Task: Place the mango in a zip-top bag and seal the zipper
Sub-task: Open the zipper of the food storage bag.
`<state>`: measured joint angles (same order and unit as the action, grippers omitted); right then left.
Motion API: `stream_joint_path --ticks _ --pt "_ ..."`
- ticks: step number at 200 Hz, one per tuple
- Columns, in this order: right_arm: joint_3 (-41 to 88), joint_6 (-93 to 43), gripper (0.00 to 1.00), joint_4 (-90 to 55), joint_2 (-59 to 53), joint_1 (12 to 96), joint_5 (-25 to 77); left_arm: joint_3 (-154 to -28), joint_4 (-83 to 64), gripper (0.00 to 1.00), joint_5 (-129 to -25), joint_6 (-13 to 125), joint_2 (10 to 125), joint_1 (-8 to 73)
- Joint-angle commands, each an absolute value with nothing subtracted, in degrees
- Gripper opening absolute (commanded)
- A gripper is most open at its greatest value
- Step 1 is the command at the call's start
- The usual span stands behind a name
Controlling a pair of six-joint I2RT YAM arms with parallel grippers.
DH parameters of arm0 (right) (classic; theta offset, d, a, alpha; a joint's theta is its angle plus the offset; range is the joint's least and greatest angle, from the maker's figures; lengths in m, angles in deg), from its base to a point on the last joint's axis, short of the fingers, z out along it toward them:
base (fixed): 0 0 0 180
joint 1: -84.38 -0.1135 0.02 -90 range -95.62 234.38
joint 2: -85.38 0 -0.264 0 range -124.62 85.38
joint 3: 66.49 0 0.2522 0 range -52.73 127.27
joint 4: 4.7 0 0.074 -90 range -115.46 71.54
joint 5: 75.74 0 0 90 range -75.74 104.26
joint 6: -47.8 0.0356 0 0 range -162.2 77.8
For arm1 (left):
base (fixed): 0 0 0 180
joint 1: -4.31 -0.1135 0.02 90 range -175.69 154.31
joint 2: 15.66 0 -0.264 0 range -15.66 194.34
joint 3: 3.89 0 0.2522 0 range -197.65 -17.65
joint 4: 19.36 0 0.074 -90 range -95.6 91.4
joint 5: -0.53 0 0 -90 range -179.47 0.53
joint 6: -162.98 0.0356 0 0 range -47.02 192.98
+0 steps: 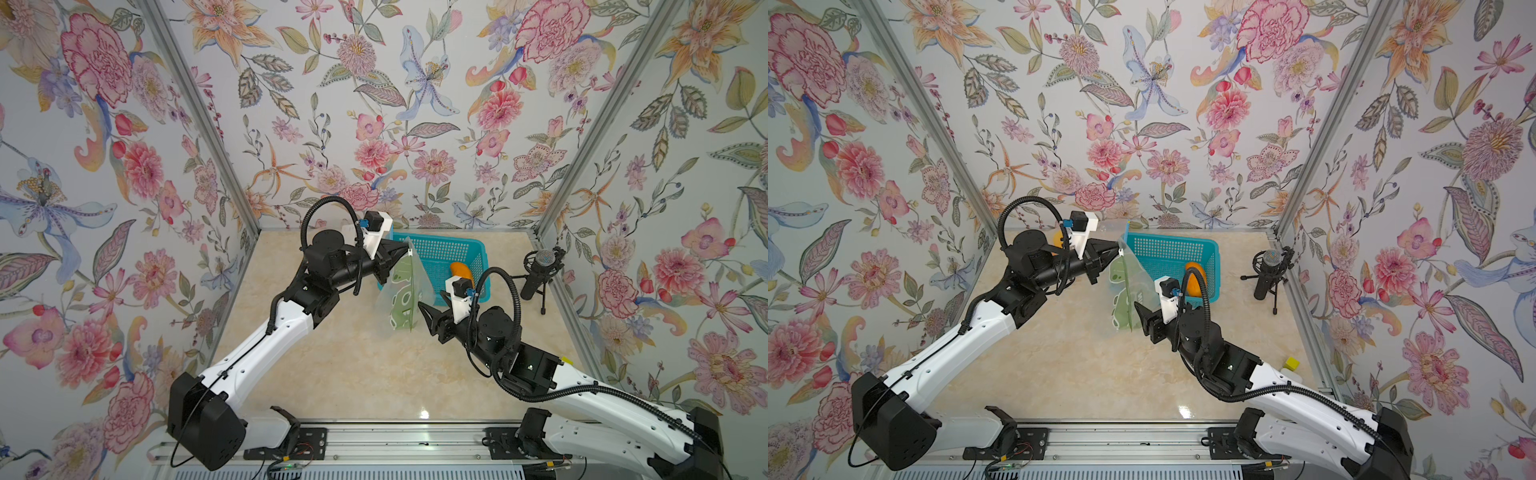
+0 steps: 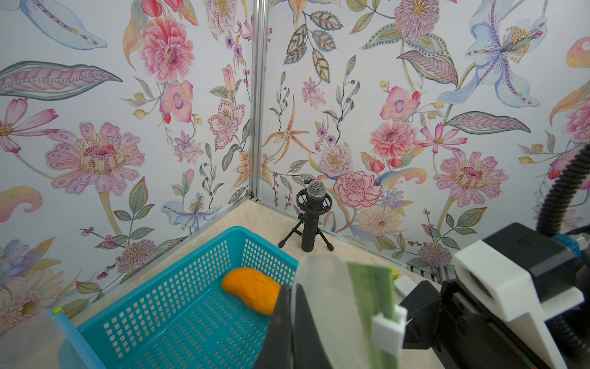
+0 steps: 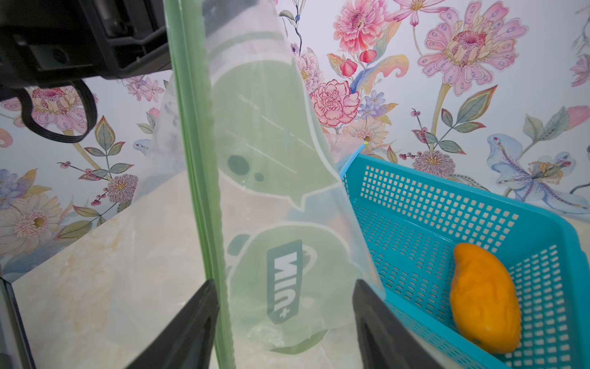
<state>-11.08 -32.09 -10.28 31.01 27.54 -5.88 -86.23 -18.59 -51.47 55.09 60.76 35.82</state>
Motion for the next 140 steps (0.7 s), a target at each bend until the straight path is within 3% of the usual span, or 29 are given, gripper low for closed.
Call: stream_joint_path --ticks 1,53,140 --pt "-8.2 -32.4 0.67 -6.7 30.8 27.4 -7.0 -85.9 -20.3 0.0 -52.7 54.3 60.4 36.0" --pt "-4.5 -32.3 0.65 -6.1 27.6 28.0 -4.3 -85.8 -19.8 0.0 -53.2 54.6 60.5 36.1" --pt "-1.6 -32.6 0.77 -6.8 23.1 27.8 -6.8 -85.9 -19.7 0.0 -53.6 54.8 60.7 36.1"
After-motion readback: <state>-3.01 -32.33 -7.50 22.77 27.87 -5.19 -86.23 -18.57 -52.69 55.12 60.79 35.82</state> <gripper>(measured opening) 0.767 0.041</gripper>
